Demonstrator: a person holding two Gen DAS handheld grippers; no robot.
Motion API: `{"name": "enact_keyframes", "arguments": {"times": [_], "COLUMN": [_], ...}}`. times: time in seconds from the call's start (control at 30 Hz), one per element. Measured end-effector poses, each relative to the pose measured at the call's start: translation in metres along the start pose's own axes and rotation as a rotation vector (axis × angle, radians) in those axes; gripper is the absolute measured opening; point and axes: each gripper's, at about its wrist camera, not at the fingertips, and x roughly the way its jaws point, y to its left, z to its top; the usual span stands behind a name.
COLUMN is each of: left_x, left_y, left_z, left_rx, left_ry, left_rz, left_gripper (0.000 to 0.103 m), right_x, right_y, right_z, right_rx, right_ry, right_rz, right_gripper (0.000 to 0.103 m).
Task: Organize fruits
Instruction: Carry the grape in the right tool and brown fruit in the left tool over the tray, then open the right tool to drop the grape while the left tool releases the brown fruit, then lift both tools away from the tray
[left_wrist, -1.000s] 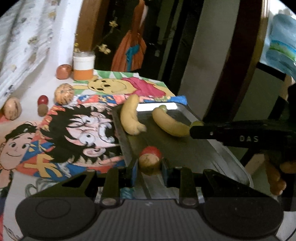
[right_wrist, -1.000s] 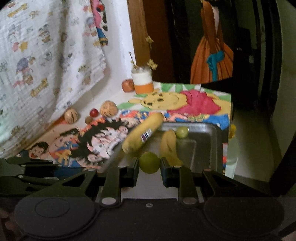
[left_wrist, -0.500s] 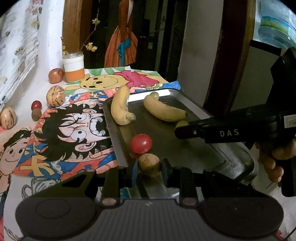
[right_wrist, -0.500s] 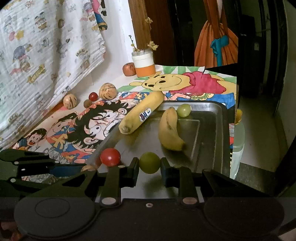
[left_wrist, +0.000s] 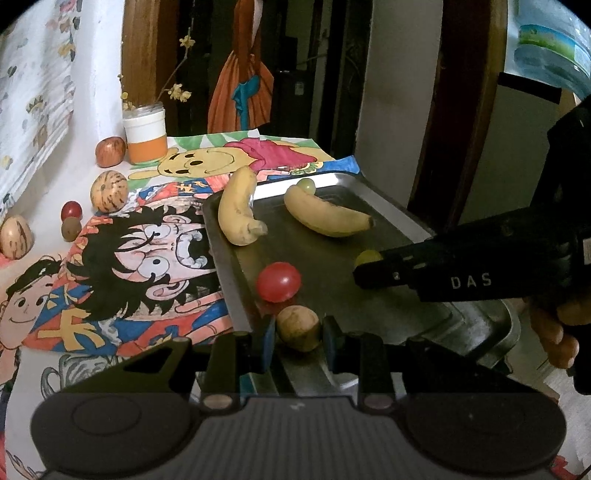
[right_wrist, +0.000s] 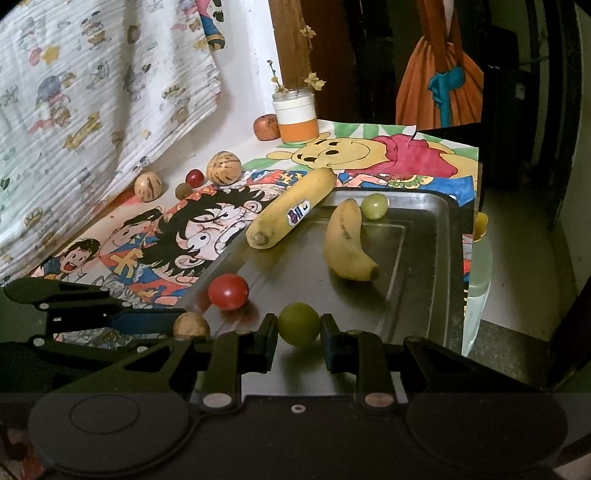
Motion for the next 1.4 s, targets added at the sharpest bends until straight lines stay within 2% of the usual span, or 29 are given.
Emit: {"name": "enact_keyframes", "arguments": {"times": [0.33, 0.43, 0.53, 0.57, 0.73, 0.83, 0.9, 0.97, 1.1, 1.3, 1.4], "left_x": [-0.002, -0.007, -0.013, -0.015, -0.035, -0.05, -0.061, -0.073, -0.092, -0.112, -0.118], "left_y": [0.0, 0.0, -0.002, -0.003, -0.001, 0.002, 0.003, 0.004, 0.01, 0.023, 0.027], "left_z": [-0.001, -0.001, -0.002, -0.002, -0.002, -0.004, -0.006, -0.008, -0.015, -0.03, -0.039], "left_rx": [-0.012, -0.025, -0.029, -0.031, -0.076, -0.124, -0.148, -0.165, -0.2, -0.241, -0.259], "left_ry": [-0.004, -0.011, -0.019, -0.022, -0.053, -0.075, -0.091, -0.112, -0.137, -0.138, -0.111], "left_rz": [0.001, 0.002, 0.005, 0.011, 0.021, 0.031, 0.05, 0.061, 0.077, 0.101, 0.109], "left_gripper": [0.031, 0.035, 0.043, 0.049, 0.057, 0.07, 0.082, 0.088, 0.098, 0.103, 0.103], "right_x": [-0.004, -0.011, -0.02, -0.024, -0.046, -0.062, -0.07, -0.079, -0.095, -0.114, -0.121], "right_y": [-0.001, -0.002, -0.004, -0.004, 0.0, 0.006, 0.01, 0.015, 0.027, 0.043, 0.052], "right_z": [-0.003, -0.005, -0.006, -0.007, -0.009, -0.011, -0.013, -0.016, -0.024, -0.039, -0.046], "right_rx": [-0.001, 0.006, 0.022, 0.028, 0.027, 0.025, 0.025, 0.025, 0.025, 0.038, 0.052], "right_ry": [0.004, -0.007, -0.02, -0.024, -0.044, -0.063, -0.073, -0.083, -0.089, -0.093, -0.088], "right_rz": [-0.001, -0.003, -0.01, -0.012, -0.029, -0.037, -0.042, -0.051, -0.061, -0.074, -0.086], "right_gripper": [0.031, 0.031, 0.035, 0.038, 0.049, 0.06, 0.071, 0.08, 0.089, 0.101, 0.102]}}
